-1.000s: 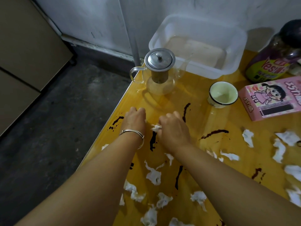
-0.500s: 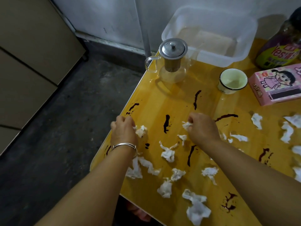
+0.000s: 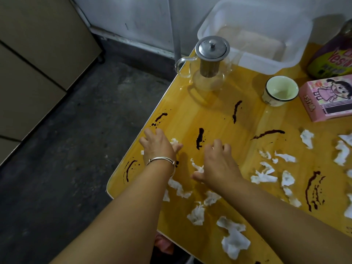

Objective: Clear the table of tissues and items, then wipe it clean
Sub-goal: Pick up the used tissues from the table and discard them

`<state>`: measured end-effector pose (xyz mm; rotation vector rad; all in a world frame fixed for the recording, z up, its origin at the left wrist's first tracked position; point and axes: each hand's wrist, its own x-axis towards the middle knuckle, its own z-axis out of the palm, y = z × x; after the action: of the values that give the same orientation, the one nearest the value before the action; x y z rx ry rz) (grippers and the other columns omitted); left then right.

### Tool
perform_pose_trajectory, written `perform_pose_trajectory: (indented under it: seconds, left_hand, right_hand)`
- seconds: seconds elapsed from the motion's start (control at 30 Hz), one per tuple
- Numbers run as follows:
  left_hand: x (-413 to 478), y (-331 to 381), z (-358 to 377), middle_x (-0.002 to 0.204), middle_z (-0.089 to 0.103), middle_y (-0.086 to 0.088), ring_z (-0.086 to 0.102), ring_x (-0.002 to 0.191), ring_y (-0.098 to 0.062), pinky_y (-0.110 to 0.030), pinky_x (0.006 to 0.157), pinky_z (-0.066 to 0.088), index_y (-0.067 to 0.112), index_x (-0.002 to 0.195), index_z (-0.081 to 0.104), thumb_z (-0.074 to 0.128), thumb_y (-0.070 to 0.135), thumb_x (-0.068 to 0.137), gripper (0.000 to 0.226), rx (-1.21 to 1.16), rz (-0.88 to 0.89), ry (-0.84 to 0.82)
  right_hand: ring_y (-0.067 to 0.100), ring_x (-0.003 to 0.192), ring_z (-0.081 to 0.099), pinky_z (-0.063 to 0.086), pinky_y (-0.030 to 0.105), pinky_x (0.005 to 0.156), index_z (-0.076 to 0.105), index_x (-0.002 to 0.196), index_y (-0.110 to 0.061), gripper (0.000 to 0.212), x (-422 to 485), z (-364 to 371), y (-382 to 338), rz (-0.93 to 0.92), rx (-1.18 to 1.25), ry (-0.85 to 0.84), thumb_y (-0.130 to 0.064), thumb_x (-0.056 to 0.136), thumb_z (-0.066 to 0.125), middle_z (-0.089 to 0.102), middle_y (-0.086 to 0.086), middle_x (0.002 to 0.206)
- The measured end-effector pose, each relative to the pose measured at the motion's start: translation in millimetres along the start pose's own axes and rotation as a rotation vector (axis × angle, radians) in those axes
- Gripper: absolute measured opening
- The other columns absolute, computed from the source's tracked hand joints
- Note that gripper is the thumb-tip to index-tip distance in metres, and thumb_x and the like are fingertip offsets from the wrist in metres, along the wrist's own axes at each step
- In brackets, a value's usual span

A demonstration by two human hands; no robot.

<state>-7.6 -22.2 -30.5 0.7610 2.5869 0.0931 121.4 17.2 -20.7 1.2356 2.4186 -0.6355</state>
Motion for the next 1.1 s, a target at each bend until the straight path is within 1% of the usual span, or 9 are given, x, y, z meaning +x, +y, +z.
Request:
perform_pose_trajectory:
  seconds: [0.13,0.23,0.47,0.53,0.6,0.67,0.8,1.0,1.1]
  left_hand:
    - [0.3,2.5,4.0,0.126,0.033,-0.011,0.033,0.116,-0.030,-0.037,0.088,0.041,0.012,0.111,0.047,0.058,0.030,0.088,0.031,-0.005,0.019,0.011]
    - [1.5,0.9,6.7,0.120,0.040,-0.011,0.039,0.110,-0.028,-0.032,0.080,0.038,0.010,0.106,0.050,0.048,0.008,0.092,0.014,-0.035,0.057,0.031]
    - [-7.4,-15.3,-12.3,0.096,0.044,-0.005,0.043,0.086,-0.020,-0.029,0.073,0.038,0.008,0.102,0.049,0.041,-0.010,0.085,0.026,-0.298,-0.024,0.129]
    - [-11.8,-26.2,-18.6,0.101,0.046,-0.008,0.045,0.086,-0.020,-0.030,0.074,0.040,0.009,0.108,0.046,0.040,-0.014,0.083,0.035,-0.333,-0.055,0.143]
    - [-13.0,-35.0,-21.7,0.112,0.047,-0.010,0.050,0.091,-0.023,-0.032,0.078,0.044,0.012,0.117,0.044,0.042,-0.015,0.083,0.043,-0.334,-0.083,0.125]
    - [-11.9,-39.7,-22.2,0.121,0.044,-0.013,0.051,0.103,-0.027,-0.034,0.087,0.044,0.012,0.120,0.045,0.045,-0.010,0.086,0.041,-0.299,-0.109,0.086]
    - [-12.7,-44.6,-15.5,0.124,0.040,-0.014,0.050,0.109,-0.029,-0.036,0.093,0.042,0.008,0.120,0.044,0.051,0.013,0.092,0.029,-0.276,-0.129,0.059]
    - [-4.3,-51.9,-2.6,0.122,0.041,-0.013,0.052,0.104,-0.029,-0.037,0.089,0.045,0.010,0.120,0.042,0.055,0.011,0.090,0.033,-0.211,-0.127,0.057]
    - [0.0,-55.5,-1.0,0.121,0.042,-0.015,0.051,0.105,-0.030,-0.037,0.088,0.043,0.008,0.120,0.043,0.054,0.008,0.090,0.031,-0.181,-0.135,0.063]
  right_hand:
    - [0.021,0.099,0.037,0.035,0.026,0.073,0.042,0.108,-0.013,0.019,0.4,5.9,1.3,-0.071,0.060,0.129,-0.005,0.093,0.049,0.037,0.007,0.114]
    - [0.019,0.085,0.034,0.031,0.028,0.067,0.046,0.098,-0.012,0.021,1.6,6.9,5.9,-0.119,0.073,0.130,0.007,0.091,0.039,0.032,0.003,0.094]
    - [0.022,0.081,0.050,0.030,0.025,0.061,0.062,0.092,-0.002,0.015,3.9,0.9,13.3,-0.064,0.384,0.148,0.004,0.086,0.050,0.060,0.014,0.095]
    - [0.025,0.085,0.057,0.042,0.026,0.060,0.063,0.091,-0.004,0.020,-2.6,-2.1,7.4,-0.044,0.470,0.123,0.008,0.086,0.049,0.063,0.015,0.099]
    - [0.029,0.094,0.061,0.055,0.038,0.073,0.065,0.090,-0.007,0.026,-8.0,-4.6,-1.0,-0.042,0.535,0.084,0.012,0.086,0.048,0.062,0.017,0.109]
    - [0.029,0.106,0.058,0.052,0.037,0.085,0.067,0.093,-0.004,0.025,-7.9,-6.4,-9.6,-0.063,0.505,0.066,0.008,0.090,0.046,0.060,0.017,0.116]
    - [0.025,0.094,0.054,0.036,0.025,0.070,0.066,0.097,-0.003,0.024,7.2,-6.9,-23.4,-0.119,0.415,0.120,-0.009,0.094,0.044,0.059,0.016,0.107]
    - [0.031,0.103,0.054,0.045,0.034,0.082,0.052,0.126,-0.016,0.034,43.6,-1.8,-45.1,-0.130,0.311,0.167,-0.013,0.092,0.054,0.053,0.015,0.119]
    - [0.033,0.104,0.053,0.044,0.035,0.080,0.046,0.127,-0.017,0.036,56.3,2.1,-51.8,-0.118,0.228,0.135,-0.013,0.093,0.054,0.050,0.015,0.119]
